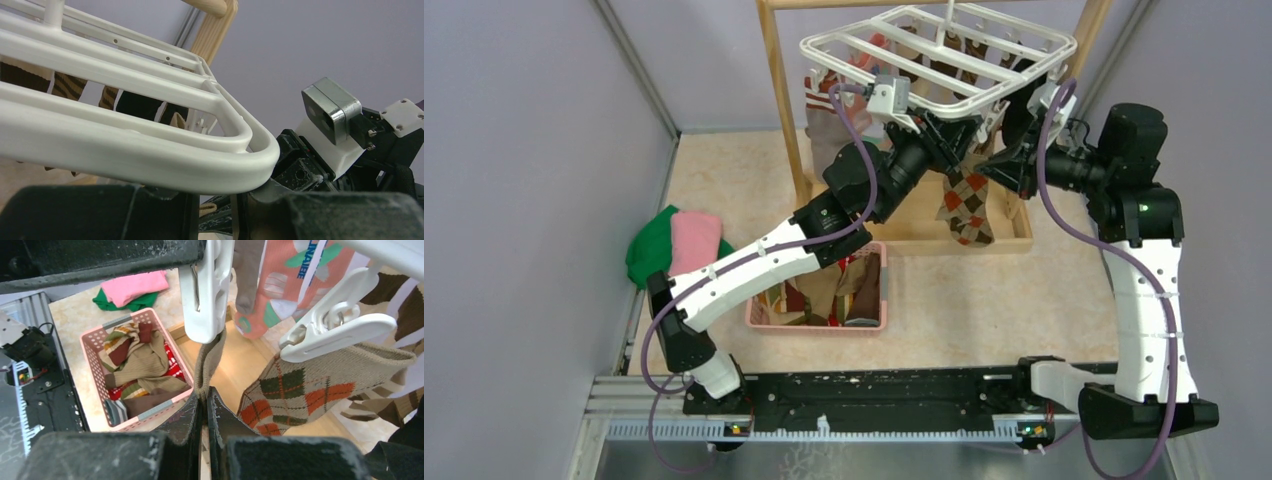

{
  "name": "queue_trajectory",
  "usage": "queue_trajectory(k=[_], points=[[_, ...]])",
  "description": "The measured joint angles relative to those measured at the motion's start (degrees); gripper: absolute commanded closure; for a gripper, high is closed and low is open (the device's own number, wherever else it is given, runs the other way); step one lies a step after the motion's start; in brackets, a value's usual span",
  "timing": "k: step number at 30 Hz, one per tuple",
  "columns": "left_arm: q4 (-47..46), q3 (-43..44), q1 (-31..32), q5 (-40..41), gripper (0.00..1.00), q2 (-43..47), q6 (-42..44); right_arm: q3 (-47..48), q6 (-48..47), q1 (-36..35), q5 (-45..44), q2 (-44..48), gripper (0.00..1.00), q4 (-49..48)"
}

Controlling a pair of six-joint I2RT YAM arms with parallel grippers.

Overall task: Clip the socks to the hanger
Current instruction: Clamp the sock onto the hanger.

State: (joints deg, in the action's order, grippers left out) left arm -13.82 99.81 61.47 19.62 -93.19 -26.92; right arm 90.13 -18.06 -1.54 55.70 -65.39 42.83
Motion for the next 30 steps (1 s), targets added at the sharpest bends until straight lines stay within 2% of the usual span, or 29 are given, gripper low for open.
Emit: queue_trajectory(k=[16,30], points=[[-1.6,-0.9,-1.0,-2.5,1.0,0.4,-1.0,2.3,6.3,1.8,8.2,-1.3,1.0,-4.2],[-2.3,-1.1,-1.3,-3.7,1.0,0.4,-1.7,2.2,13.6,3.9,10.6,-2.1,1.0,-10.7]])
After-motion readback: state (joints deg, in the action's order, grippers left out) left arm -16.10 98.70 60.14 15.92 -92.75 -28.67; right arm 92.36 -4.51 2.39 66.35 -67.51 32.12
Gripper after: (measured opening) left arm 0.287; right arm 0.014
